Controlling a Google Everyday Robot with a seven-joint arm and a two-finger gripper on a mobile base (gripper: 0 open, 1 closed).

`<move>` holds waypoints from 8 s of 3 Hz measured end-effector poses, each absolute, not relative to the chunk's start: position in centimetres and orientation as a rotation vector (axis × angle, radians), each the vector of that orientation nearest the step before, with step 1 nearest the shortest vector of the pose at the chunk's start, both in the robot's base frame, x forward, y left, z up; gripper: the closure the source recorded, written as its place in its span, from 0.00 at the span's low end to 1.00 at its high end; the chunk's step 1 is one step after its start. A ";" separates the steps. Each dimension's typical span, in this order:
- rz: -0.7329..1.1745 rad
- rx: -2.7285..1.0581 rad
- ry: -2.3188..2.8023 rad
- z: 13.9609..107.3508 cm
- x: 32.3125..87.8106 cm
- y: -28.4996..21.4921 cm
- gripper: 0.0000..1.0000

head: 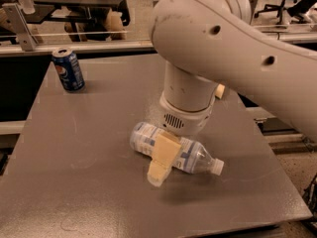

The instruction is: Place blue plastic bottle upright

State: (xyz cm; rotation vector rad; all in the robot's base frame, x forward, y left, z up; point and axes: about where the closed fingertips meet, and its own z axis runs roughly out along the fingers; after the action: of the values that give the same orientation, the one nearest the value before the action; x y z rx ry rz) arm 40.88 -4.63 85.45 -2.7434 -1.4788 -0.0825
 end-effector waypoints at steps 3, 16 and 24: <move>-0.067 -2.721 -1.559 84.8 40.9 -4.6 0.58; 0.747 -1.802 0.477 93.5 44.2 -2.2 1.00; 0.585 -1.362 0.981 95.3 48.5 2.7 1.00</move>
Offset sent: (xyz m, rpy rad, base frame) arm -0.0011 -0.0049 -0.0145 -0.0365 0.0174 0.0787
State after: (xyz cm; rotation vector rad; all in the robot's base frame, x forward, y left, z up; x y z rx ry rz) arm 48.48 2.67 95.32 -1.3618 0.9806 0.5852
